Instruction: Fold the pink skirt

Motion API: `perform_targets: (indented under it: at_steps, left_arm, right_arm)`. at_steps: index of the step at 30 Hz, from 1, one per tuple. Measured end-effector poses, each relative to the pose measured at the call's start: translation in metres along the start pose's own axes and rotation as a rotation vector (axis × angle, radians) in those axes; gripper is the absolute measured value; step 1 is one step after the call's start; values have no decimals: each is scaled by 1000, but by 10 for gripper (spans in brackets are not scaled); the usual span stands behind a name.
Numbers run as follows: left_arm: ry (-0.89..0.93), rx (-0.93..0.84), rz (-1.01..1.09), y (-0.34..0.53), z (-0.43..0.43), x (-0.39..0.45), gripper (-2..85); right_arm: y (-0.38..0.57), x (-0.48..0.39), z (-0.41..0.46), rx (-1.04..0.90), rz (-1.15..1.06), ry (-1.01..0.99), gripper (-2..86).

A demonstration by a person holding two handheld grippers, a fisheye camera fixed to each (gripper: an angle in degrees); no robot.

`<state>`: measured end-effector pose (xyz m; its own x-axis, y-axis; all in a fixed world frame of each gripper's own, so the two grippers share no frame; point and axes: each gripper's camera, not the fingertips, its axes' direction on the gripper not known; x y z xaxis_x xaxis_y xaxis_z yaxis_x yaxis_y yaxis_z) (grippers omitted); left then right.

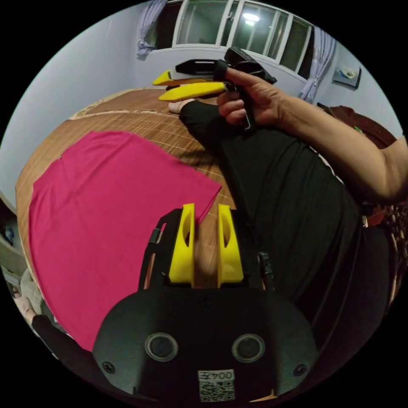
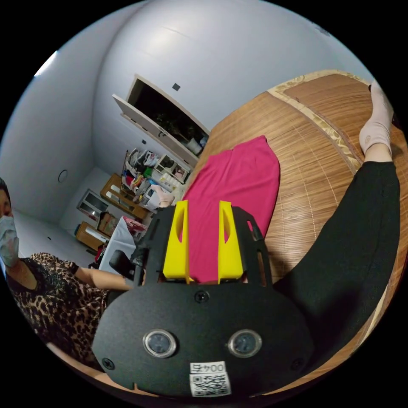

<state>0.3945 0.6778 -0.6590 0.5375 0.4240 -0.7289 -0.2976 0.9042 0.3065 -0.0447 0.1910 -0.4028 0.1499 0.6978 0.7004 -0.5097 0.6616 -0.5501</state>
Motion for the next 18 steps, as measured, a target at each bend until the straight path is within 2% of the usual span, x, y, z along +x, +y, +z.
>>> perform_targets:
  at_steps: [6,18]
  left_arm:
    - [-33,-70,87,-39,52,58,87]
    - [-122,-120,190,-61,108,132,98]
  right_arm:
    - [14,16,-35,109,94,-111,111]
    - [23,-9,-60,65,35,-84,108]
